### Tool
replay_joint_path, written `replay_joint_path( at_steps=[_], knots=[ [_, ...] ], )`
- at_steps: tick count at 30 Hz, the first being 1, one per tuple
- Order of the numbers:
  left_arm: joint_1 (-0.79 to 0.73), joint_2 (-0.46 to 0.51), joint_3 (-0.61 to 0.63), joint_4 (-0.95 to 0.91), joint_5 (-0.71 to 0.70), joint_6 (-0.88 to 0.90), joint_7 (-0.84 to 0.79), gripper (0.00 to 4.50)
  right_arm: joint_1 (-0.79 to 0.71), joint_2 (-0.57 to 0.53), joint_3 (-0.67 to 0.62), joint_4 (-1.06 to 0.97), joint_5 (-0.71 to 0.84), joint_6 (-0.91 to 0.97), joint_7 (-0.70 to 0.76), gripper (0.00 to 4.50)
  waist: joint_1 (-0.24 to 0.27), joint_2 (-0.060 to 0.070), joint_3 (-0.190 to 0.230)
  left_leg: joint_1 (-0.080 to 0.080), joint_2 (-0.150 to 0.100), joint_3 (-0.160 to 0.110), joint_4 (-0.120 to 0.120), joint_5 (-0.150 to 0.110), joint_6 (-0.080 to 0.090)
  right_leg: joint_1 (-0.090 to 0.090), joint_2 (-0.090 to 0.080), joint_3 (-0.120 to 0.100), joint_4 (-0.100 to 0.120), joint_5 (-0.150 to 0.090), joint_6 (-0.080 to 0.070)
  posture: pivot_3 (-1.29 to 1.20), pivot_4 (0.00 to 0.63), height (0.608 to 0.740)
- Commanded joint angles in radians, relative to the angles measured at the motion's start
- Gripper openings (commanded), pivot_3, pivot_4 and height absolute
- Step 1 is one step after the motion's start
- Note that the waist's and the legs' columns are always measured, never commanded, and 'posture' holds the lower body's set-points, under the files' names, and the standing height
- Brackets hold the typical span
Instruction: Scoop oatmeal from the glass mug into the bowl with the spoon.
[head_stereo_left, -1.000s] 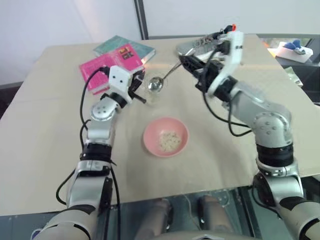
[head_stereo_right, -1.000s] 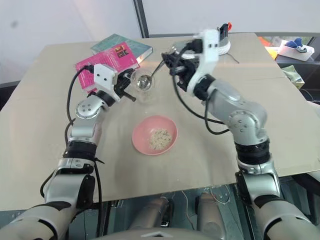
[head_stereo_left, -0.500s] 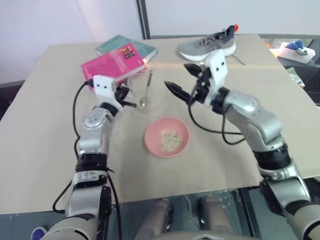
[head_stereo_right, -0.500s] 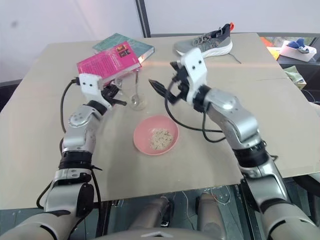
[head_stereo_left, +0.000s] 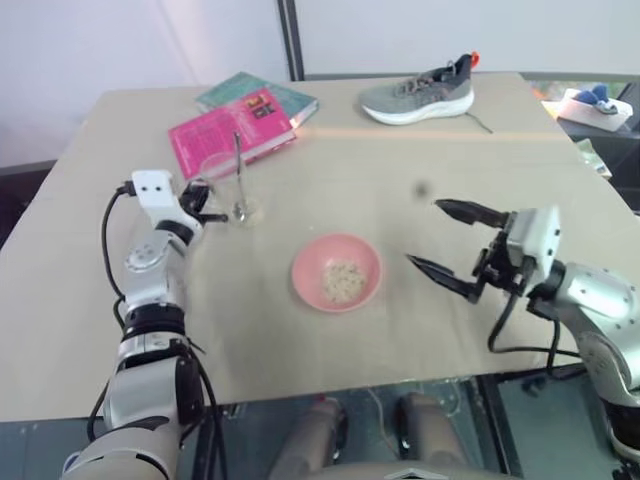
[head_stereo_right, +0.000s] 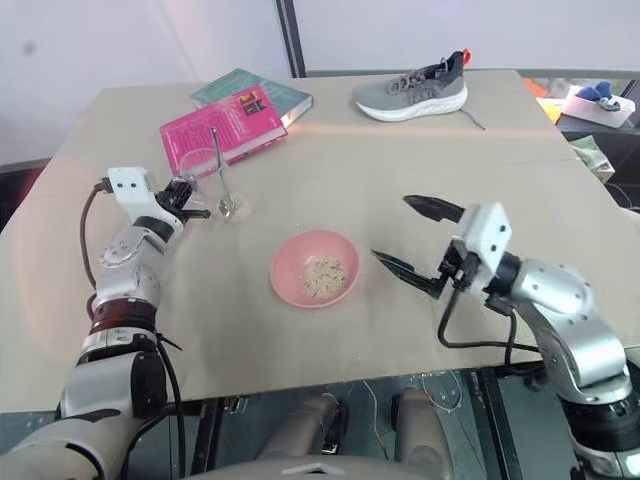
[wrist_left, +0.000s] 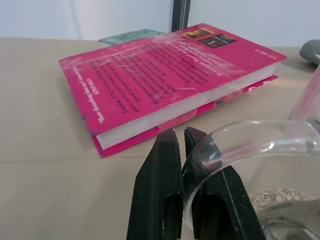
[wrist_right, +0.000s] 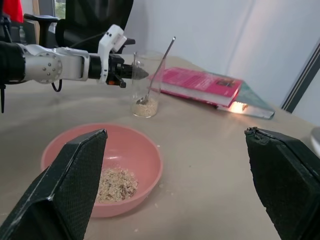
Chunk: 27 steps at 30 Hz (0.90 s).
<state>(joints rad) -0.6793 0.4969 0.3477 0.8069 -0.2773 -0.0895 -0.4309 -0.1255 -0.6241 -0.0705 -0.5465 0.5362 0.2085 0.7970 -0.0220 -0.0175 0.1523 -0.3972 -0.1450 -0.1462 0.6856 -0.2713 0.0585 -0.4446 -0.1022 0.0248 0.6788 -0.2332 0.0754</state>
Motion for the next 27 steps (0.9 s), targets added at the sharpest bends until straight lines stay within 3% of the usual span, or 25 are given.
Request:
replay_joint_path(
  at_steps=[1,3,5,6,13,20,27],
  knots=[
    [-0.023,0.015,0.01,0.028,-0.002,-0.014,-0.002,0.0,0.034,-0.008,-0.052,-0.076,0.009,-0.036,0.002,4.46,0.003,0.0,0.0,0.0,0.0,0.0,0.0,0.0,0.0,0.0,0.0,0.0,0.0,0.0,0.0,0.0,0.15,0.74],
    [-0.029,0.016,0.011,0.047,-0.006,-0.001,-0.003,0.0,0.051,-0.008,-0.057,-0.095,0.005,-0.041,-0.001,4.46,0.006,0.0,0.0,0.0,0.0,0.0,0.0,0.0,0.0,0.0,0.0,0.0,0.0,0.0,0.0,0.0,0.15,0.74],
    [-0.034,0.017,0.012,0.056,-0.014,0.005,-0.02,0.75,0.055,-0.005,-0.056,-0.102,-0.001,-0.042,-0.009,4.5,0.006,0.0,0.0,0.0,0.0,0.0,0.0,0.0,0.0,0.0,0.0,0.0,0.0,0.0,0.0,0.0,0.15,0.74],
    [-0.031,0.018,0.013,0.053,-0.017,0.007,-0.025,0.87,0.057,-0.002,-0.053,-0.104,-0.005,-0.042,-0.013,4.5,0.007,0.0,0.0,0.0,0.0,0.0,0.0,0.0,0.0,0.0,0.0,0.0,0.0,0.0,0.0,0.0,0.15,0.74],
    [0.12,0.022,0.032,-0.172,-0.09,0.109,-0.09,3.84,0.087,-0.001,-0.065,-0.098,-0.009,-0.021,-0.042,4.5,0.006,0.0,0.0,0.0,0.0,0.0,-0.001,0.0,0.0,0.0,0.0,0.001,-0.001,0.0,0.0,0.0,0.15,0.74],
    [0.428,0.049,0.05,-0.608,-0.193,0.239,-0.195,3.84,0.116,-0.029,-0.063,0.004,-0.121,0.038,-0.111,4.5,0.007,0.0,0.0,0.001,0.0,0.001,-0.001,0.0,0.0,0.0,0.0,0.002,-0.001,0.0,0.0,0.0,0.15,0.74],
    [0.724,0.099,0.037,-1.021,-0.304,0.383,-0.312,3.84,0.036,-0.049,-0.02,0.264,-0.221,-0.04,-0.045,4.5,0.02,0.002,0.0,0.005,0.001,0.001,-0.002,0.0,0.0,0.004,0.0,0.002,-0.001,0.0,-0.001,0.0,0.15,0.74]
  ],
)
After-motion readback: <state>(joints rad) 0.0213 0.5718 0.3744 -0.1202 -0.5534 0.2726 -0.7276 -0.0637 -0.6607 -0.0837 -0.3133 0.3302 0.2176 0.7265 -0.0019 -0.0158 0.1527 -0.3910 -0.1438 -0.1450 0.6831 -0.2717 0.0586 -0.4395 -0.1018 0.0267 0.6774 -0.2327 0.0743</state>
